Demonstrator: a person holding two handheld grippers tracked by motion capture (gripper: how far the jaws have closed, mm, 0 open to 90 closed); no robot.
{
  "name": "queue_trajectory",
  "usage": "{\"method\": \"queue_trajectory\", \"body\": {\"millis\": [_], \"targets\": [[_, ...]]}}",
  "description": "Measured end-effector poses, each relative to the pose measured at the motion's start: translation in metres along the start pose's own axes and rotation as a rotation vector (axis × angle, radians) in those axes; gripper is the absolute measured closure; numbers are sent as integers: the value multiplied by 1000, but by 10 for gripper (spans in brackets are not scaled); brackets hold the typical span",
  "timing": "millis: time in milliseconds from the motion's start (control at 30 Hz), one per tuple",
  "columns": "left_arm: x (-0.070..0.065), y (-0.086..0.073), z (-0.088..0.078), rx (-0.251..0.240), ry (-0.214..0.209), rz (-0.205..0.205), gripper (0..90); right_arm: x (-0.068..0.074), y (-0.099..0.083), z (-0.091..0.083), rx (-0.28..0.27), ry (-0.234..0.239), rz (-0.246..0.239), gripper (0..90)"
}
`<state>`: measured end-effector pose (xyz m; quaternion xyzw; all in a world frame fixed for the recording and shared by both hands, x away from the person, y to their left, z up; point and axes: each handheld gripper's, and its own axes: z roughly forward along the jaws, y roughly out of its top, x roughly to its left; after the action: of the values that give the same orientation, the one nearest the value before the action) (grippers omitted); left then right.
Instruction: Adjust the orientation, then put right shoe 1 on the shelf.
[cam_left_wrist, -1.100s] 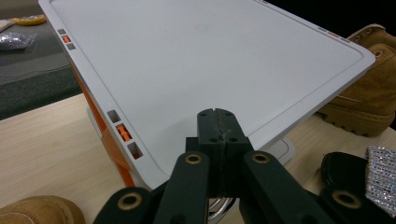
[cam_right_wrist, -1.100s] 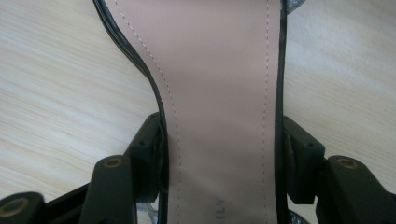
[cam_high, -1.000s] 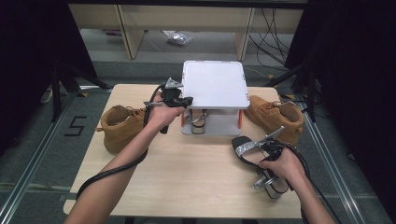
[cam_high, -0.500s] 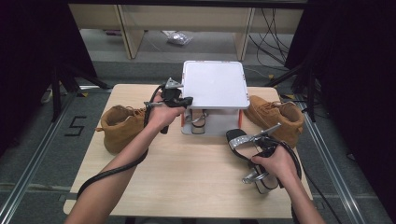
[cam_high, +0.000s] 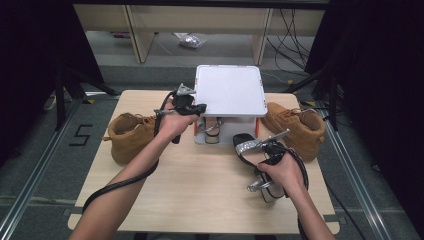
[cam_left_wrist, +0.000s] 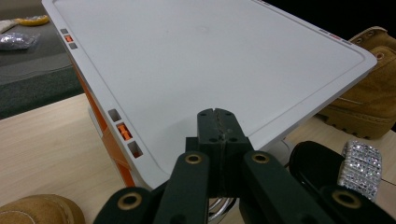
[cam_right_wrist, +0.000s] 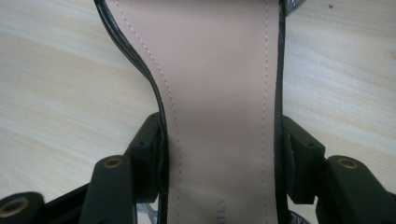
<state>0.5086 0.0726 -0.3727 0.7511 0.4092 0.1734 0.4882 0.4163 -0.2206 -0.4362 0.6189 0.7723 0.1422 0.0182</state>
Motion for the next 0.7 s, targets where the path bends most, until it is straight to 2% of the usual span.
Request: {"method": "queue_trajectory", "body": {"millis": [100, 200, 300, 333, 433, 500, 533, 700], "targets": [[0, 0, 0, 1, 0, 2, 897, 2, 2, 2, -18, -16, 13, 438], [0, 0, 0, -1, 0, 4, 896, 8, 6, 1, -10, 0, 49, 438], [0, 1, 0, 8, 0, 5, 896, 11, 11, 1, -32, -4, 48, 437], [0, 1, 0, 9, 0, 5, 896, 10, 13, 3, -43, -8, 24, 438], [0, 1, 0, 7, -4, 5, 896, 17, 21, 2, -41, -3, 70, 438], [0, 1, 0, 7, -5, 3, 896, 18, 23, 3, -56, -8, 71, 438], [0, 1, 0, 9, -3, 4, 897, 22, 29, 4, -74, 4, 92, 438], [1, 0, 0, 1, -5, -3, 896, 30, 39, 8, -75, -5, 118, 438]]}}
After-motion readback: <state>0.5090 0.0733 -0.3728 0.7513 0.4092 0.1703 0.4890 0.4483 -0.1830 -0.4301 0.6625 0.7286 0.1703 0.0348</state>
